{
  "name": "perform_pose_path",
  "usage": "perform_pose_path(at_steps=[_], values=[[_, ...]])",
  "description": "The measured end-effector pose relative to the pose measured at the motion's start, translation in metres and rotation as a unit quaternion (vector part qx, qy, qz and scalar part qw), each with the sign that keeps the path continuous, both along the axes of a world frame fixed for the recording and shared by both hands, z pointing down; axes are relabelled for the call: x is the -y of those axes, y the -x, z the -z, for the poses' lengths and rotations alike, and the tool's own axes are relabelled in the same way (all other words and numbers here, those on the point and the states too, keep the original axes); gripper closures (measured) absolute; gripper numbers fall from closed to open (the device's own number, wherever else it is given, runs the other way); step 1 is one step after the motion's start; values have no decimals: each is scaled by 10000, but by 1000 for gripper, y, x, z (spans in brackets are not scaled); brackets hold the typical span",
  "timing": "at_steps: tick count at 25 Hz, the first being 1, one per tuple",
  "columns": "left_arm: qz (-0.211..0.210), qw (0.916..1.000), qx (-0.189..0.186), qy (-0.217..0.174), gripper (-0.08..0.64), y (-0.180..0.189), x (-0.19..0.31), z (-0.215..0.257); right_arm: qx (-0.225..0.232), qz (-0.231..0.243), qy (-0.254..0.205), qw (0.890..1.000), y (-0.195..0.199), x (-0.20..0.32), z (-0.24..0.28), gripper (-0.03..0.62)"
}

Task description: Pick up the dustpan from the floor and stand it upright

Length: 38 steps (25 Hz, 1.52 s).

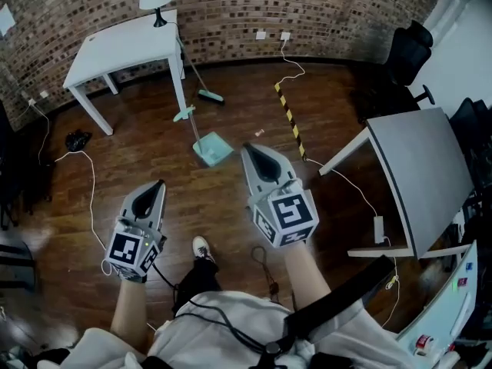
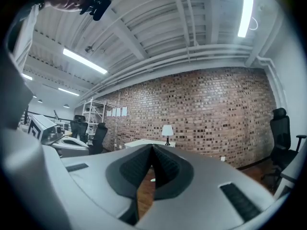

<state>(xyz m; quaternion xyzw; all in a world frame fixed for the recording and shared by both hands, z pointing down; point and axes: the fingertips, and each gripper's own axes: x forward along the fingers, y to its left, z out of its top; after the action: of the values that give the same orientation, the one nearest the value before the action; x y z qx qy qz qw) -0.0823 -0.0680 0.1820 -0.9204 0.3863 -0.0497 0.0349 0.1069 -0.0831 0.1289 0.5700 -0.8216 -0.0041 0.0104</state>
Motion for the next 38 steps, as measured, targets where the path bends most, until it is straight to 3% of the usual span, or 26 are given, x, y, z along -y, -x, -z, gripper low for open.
perform_pose_path(at_steps=[5,9,16,22,29,38], values=[[53,9998,-60,-195,540,-52,-127,2,-1,143,-110,9998,-45,-136,-3,594],[86,9996,133,-252,540,-84,-224,6,-174,454,-37,9988,-73,-236,-12,594],[221,9992,213,-247,540,-113,-322,27,23,579,-176,9982,-95,-337,11,594],[287,9991,201,-228,540,-111,-359,34,20,630,-164,9979,-97,-374,16,594],[363,9986,176,-330,540,-88,-364,48,301,459,-365,9978,-81,-381,31,595],[296,9985,73,-458,540,-79,-355,58,-64,572,-499,9971,-48,-382,35,597]])
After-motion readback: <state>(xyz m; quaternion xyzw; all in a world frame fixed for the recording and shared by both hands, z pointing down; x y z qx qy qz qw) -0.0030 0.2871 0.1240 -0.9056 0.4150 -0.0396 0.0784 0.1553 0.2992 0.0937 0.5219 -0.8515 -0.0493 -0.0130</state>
